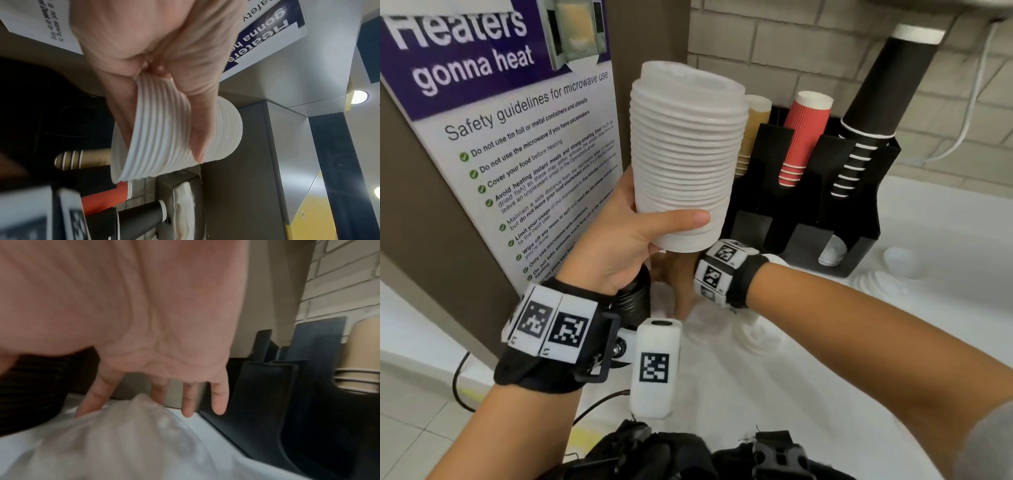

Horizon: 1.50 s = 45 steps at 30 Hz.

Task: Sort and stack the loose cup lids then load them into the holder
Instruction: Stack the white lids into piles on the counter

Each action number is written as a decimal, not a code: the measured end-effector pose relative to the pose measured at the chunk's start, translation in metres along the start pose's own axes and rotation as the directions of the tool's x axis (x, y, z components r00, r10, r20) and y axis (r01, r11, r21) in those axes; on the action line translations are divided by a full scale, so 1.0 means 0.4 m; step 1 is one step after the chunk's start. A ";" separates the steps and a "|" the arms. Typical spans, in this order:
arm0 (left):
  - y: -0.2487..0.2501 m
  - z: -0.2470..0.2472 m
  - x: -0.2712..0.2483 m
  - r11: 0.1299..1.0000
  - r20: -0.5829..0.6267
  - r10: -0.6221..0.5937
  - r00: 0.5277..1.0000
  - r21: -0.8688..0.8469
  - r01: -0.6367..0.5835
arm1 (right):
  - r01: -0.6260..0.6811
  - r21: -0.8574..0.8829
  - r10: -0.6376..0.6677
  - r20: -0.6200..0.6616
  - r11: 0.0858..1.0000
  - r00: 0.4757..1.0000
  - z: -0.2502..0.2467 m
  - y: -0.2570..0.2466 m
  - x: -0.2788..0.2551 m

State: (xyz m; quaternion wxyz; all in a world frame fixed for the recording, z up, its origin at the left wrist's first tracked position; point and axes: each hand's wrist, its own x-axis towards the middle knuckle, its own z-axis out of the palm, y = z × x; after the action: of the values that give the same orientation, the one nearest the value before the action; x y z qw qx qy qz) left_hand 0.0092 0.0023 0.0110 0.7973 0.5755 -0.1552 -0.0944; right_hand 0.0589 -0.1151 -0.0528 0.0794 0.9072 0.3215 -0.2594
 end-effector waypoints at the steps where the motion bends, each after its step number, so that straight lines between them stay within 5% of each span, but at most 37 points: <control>1: -0.001 -0.003 0.002 1.000 -0.010 -0.003 1.000 -0.004 0.003 | 0.004 -0.096 0.003 0.073 0.995 0.997 0.001 0.011 -0.010; 7: 0.000 -0.007 0.010 1.000 -0.034 -0.008 0.999 0.008 0.008 | -0.049 -0.099 0.065 0.171 0.994 0.983 0.044 0.072 -0.092; 11: -0.005 -0.001 0.014 1.000 -0.056 -0.001 0.998 0.010 0.002 | -0.085 0.272 0.103 -0.053 0.959 0.993 0.021 0.108 -0.094; 14: -0.006 -0.001 0.018 1.000 -0.062 0.004 0.998 0.012 -0.003 | -0.241 0.168 0.260 -0.102 0.956 0.960 0.006 0.118 -0.061; 18: -0.015 0.004 0.028 1.000 -0.069 0.010 0.998 0.027 -0.008 | -0.342 -0.064 0.346 0.070 0.938 0.936 0.018 0.137 -0.070; 21: -0.026 0.014 0.039 1.000 -0.059 0.009 0.998 0.022 -0.007 | -0.279 0.215 0.313 -0.147 0.936 0.938 0.003 0.169 -0.130; 22: -0.027 0.018 0.044 1.000 -0.052 0.008 0.999 0.022 -0.007 | -0.185 0.443 0.332 -0.283 0.877 0.900 -0.007 0.179 -0.150; 23: -0.028 0.023 0.049 1.000 -0.048 0.011 0.999 0.023 -0.010 | -0.025 0.691 0.398 -0.386 0.722 0.832 -0.017 0.184 -0.170; 24: -0.029 0.028 0.054 1.000 -0.047 0.016 0.999 0.021 -0.015 | 0.177 0.865 0.467 -0.414 0.470 0.781 -0.023 0.179 -0.190; 26: -0.035 0.043 0.066 0.999 -0.064 0.032 0.997 0.011 -0.031 | 0.413 0.910 0.469 -0.346 -0.045 0.813 -0.030 0.160 -0.225; 28: -0.043 0.060 0.075 0.999 -0.078 0.052 0.996 0.014 -0.051 | 0.463 0.837 0.327 -0.367 -0.291 0.871 -0.026 0.134 -0.241; 30: -0.050 0.074 0.081 0.996 -0.082 0.080 0.993 0.052 -0.076 | 0.503 0.797 0.243 -0.442 -0.335 0.863 -0.024 0.109 -0.251; 34: -0.055 0.085 0.081 0.968 -0.134 0.103 0.986 0.239 -0.068 | 0.563 0.675 0.276 -0.493 -0.476 0.825 -0.017 0.094 -0.260; 38: -0.039 0.091 0.073 0.859 -0.196 0.195 0.961 0.507 -0.071 | 0.552 0.601 0.282 -0.487 -0.579 0.826 -0.006 0.087 -0.248; 45: 0.029 0.089 0.073 0.628 0.014 0.432 0.902 0.713 -0.312 | 0.535 0.598 0.262 -0.485 -0.597 0.835 0.022 0.095 -0.222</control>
State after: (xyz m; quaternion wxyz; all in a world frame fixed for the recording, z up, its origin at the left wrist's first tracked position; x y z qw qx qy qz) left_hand 0.0234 -0.0354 0.0362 0.5306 0.7943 -0.2309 0.1848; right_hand 0.0206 -0.1956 -0.0149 -0.8827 0.4233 0.0752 -0.1898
